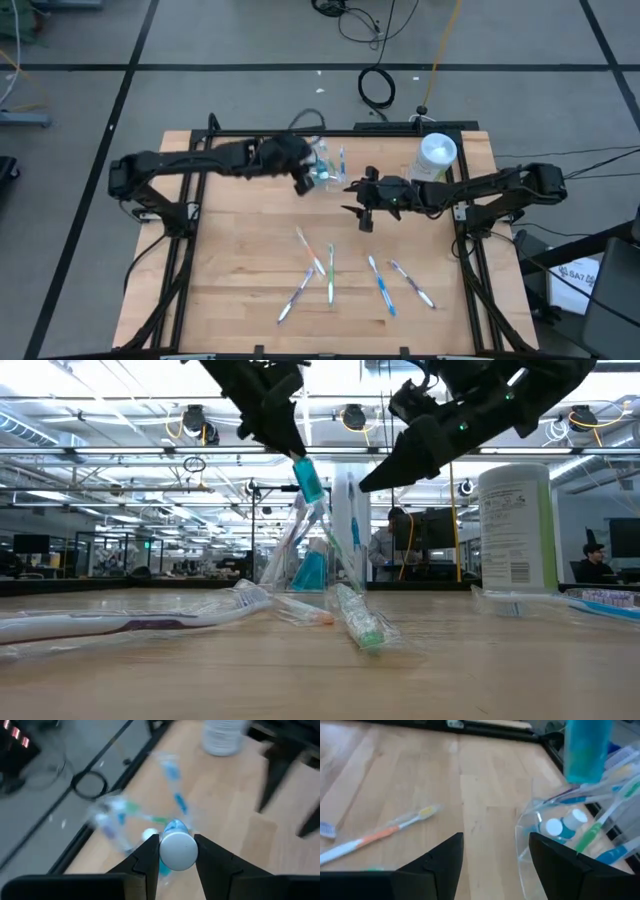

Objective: Pick & Place toothbrushing station
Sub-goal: Put the blue mouthwash into the transparent organizer

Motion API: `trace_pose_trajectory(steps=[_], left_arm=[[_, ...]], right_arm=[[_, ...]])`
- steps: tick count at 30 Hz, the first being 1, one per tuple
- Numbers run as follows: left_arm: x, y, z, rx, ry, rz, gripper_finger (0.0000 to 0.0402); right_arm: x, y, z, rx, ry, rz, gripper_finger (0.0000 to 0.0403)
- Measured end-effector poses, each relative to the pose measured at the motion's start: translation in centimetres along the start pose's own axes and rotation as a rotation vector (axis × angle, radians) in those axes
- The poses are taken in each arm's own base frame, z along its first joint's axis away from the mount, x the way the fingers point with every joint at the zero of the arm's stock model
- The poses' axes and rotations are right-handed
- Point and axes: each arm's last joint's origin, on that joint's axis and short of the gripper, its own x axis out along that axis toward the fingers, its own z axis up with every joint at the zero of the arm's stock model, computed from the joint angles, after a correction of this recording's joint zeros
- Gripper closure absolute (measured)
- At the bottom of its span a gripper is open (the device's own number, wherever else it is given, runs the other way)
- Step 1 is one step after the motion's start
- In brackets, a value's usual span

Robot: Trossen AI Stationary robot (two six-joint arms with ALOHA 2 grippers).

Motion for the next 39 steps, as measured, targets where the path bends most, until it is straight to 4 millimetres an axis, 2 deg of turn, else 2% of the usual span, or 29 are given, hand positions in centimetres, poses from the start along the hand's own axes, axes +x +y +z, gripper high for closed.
trace_pose_trajectory(steps=[4, 7, 19, 30, 39], left_arm=[[0.4, 2.5, 0.0, -0.081, 0.034, 0.048, 0.0289], [1.4, 3.1, -0.6, -0.085, 0.079, -0.003, 0.0289], [6.2, 1.9, -2.7, -0.013, 0.223, -0.074, 0.0289], [6.8, 3.0, -2.9, -0.037, 0.236, -0.048, 0.0289], [6.9, 4.3, -3.1, -0.076, 0.260, -0.121, 0.0288]], right_arm=[[0.0, 0.0, -0.1, -0.005, 0.011, 0.003, 0.0187], [0.0, 0.1, -0.3, -0.007, 0.029, 0.005, 0.0186], [0.0, 0.1, -0.3, -0.002, 0.028, 0.005, 0.0190], [0.0, 0.1, -0.3, -0.003, 0.029, 0.005, 0.0190], [0.0, 0.1, -0.3, -0.003, 0.029, 0.005, 0.0190]])
